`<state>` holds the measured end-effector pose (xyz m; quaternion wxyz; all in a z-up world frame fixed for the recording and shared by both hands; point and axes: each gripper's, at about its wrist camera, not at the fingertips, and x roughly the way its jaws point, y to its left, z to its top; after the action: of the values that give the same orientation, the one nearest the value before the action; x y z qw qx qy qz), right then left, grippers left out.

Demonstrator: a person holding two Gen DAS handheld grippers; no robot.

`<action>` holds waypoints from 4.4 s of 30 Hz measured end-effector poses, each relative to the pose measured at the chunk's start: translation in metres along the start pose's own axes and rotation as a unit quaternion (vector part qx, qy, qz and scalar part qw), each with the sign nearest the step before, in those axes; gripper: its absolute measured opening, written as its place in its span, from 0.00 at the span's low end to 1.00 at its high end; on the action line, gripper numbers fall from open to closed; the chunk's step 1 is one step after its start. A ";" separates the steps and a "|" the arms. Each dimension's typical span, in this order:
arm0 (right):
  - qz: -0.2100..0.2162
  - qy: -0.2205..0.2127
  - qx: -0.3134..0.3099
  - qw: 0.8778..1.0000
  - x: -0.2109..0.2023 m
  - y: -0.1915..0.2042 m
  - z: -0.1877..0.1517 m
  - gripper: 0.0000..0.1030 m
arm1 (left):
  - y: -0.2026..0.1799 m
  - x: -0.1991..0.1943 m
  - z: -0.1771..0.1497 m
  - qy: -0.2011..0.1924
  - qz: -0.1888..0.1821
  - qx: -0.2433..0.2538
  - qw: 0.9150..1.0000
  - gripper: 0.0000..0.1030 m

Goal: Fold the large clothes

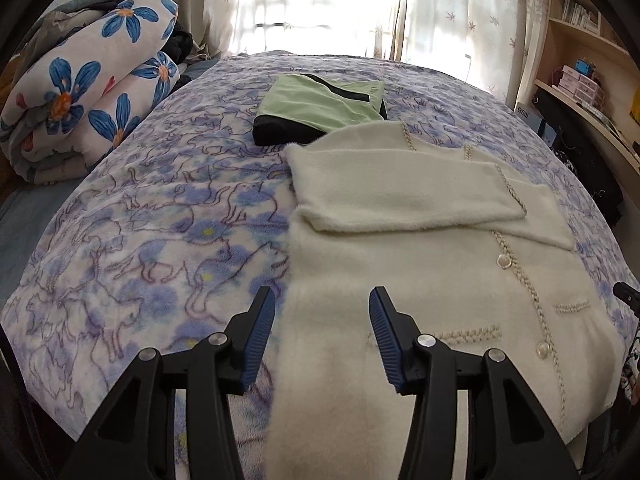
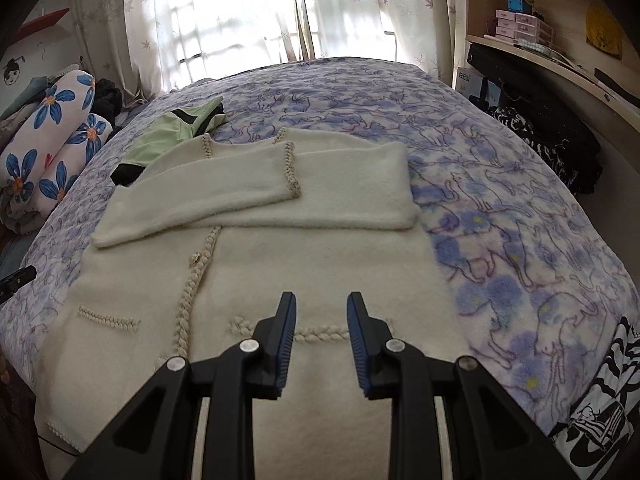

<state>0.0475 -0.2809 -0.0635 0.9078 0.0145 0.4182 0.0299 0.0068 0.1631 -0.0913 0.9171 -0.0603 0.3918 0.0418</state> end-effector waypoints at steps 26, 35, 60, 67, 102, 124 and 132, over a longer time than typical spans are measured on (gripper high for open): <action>0.062 0.120 0.102 0.986 -0.015 -0.132 -0.111 0.29 | 0.051 0.003 -0.111 0.120 -0.136 -0.024 0.983 0.48; 0.135 0.117 0.124 0.976 -0.013 -0.138 -0.129 0.32 | 0.047 -0.001 -0.127 0.131 -0.173 -0.026 0.976 0.49; 0.240 0.009 0.113 0.964 -0.023 -0.073 -0.041 0.14 | 0.006 -0.001 -0.047 0.065 -0.332 -0.162 0.927 0.11; 0.258 -0.036 0.147 0.954 0.007 -0.068 0.046 0.14 | 0.008 0.026 0.034 0.032 -0.297 -0.188 0.935 0.11; 0.173 -0.005 0.203 0.964 0.215 -0.129 0.188 0.52 | 0.039 0.267 0.207 0.130 -0.199 -0.223 0.945 0.51; 0.170 -0.011 0.153 0.973 0.206 -0.106 0.198 0.71 | 0.026 0.209 0.221 0.114 -0.231 -0.148 0.955 0.82; 0.137 -0.009 0.157 0.978 0.222 -0.107 0.200 0.71 | 0.024 0.214 0.225 0.091 -0.155 -0.090 0.980 0.82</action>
<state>0.3478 -0.3734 -0.1072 0.8850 0.2143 0.4039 0.0878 0.3120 0.2254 -0.0937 0.8637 -0.2060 0.4544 -0.0716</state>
